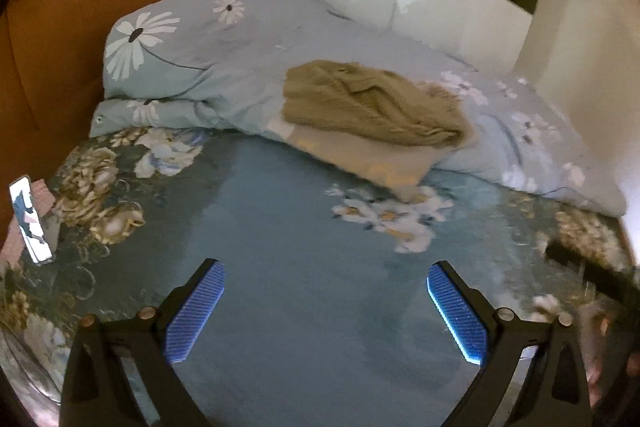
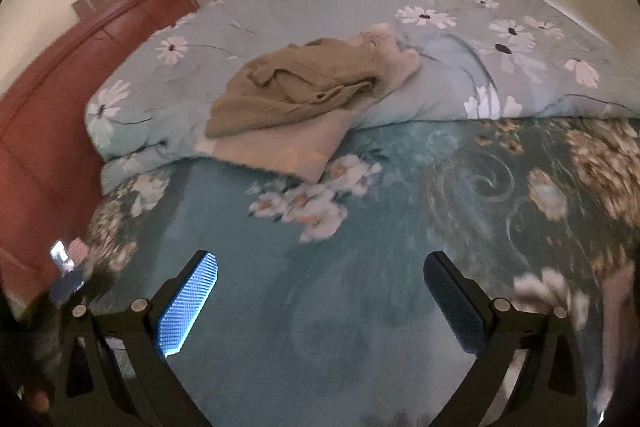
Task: Fold clothes
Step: 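Grasp the tan knit sweater with the right gripper and lift it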
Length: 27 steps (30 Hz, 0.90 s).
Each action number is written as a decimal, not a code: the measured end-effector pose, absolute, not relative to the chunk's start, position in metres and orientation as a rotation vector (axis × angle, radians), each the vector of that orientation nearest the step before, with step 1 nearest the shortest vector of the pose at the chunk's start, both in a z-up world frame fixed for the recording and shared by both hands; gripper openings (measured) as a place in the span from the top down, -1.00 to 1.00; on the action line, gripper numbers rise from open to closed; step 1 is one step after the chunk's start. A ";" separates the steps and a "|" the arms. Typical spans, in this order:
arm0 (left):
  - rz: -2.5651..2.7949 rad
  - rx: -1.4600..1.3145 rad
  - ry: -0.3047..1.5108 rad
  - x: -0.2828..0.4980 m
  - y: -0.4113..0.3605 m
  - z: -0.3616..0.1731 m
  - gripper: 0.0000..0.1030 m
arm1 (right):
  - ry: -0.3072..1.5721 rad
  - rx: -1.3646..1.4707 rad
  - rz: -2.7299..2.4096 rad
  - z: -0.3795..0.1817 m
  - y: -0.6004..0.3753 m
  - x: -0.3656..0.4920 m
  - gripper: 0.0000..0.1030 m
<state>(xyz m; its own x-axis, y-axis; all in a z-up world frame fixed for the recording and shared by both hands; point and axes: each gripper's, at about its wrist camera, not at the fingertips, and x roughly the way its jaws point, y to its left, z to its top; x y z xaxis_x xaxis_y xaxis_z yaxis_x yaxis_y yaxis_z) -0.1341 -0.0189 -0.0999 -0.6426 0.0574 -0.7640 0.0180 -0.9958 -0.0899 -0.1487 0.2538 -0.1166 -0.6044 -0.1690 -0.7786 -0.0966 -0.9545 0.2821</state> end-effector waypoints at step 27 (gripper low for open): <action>2.795 -1.561 -0.488 -0.191 -0.083 -0.202 -1.00 | -1.290 1.543 -2.521 -0.238 0.270 -0.440 0.35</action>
<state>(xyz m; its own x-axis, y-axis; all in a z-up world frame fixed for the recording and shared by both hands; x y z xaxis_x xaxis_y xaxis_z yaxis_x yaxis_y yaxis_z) -0.1906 -0.0825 -0.2018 -0.5316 0.0613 -0.8447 0.2283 -0.9501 -0.2127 -0.4396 0.2703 -0.2377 -0.5395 -0.3170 -0.7801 -0.4470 -0.6773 0.5843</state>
